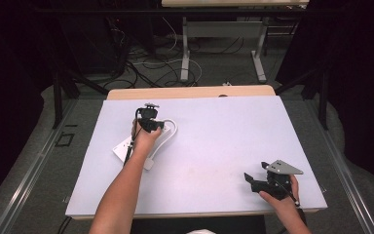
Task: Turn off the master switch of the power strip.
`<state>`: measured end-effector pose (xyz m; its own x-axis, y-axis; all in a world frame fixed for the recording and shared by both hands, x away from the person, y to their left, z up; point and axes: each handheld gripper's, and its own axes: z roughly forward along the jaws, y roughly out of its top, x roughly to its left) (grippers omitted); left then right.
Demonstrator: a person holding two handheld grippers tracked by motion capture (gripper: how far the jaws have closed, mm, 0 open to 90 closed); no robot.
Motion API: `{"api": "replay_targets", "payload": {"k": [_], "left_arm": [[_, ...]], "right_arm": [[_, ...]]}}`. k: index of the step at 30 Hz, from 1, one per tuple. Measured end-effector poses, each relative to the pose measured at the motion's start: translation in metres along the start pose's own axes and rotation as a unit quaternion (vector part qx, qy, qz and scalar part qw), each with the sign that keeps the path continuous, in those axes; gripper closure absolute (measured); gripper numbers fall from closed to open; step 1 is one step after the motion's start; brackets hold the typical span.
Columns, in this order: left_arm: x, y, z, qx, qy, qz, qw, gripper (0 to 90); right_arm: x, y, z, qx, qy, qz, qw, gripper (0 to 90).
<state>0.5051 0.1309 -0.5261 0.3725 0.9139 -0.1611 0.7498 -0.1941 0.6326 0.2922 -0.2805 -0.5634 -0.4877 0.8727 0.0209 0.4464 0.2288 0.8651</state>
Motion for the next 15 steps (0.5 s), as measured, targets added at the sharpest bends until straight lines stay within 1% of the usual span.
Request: {"api": "replay_targets", "payload": {"k": [3,5,7,8,10,11,13,14,15], "left_arm": [[0.0004,-0.0003,0.0005,0.003,0.001,0.000,1.0000,90.0],[0.0012,-0.0013,0.0012,0.000,-0.003,-0.003,1.0000,90.0],[0.0001,-0.0012,0.0011,0.000,0.003,0.002,1.0000,90.0],[-0.0014,-0.0014,0.0014,0.000,0.005,0.000,1.0000,90.0],[-0.0014,-0.0009,0.0011,0.003,0.008,0.011,0.9999,90.0],[-0.0015,-0.0008,0.0011,0.003,0.009,0.011,0.9999,90.0],[-0.0013,-0.0011,0.0015,0.000,0.008,0.007,0.9999,90.0],[-0.0011,-0.0011,0.0012,0.001,0.009,0.007,0.9999,90.0],[-0.0013,-0.0012,0.0015,0.000,0.007,0.004,1.0000,90.0]], "right_arm": [[0.0001,0.0000,0.0001,0.003,0.000,0.003,1.0000,19.1],[0.0002,0.0002,0.0001,0.004,0.000,0.004,1.0000,19.3],[0.0005,0.0005,0.0004,0.006,0.000,0.008,0.9999,19.4],[0.0004,0.0007,0.0002,0.006,0.000,0.009,0.9999,19.4],[0.0002,0.0009,0.0002,0.005,-0.002,0.010,0.9999,19.5],[-0.0004,0.0011,0.0002,0.006,-0.003,0.008,0.9999,19.7],[0.0002,0.0015,-0.0007,0.013,0.001,0.018,0.9998,20.1],[-0.0010,0.0017,-0.0006,0.012,0.000,0.012,0.9999,20.2],[-0.0005,0.0018,-0.0011,0.014,-0.002,0.014,0.9998,20.3]]}}
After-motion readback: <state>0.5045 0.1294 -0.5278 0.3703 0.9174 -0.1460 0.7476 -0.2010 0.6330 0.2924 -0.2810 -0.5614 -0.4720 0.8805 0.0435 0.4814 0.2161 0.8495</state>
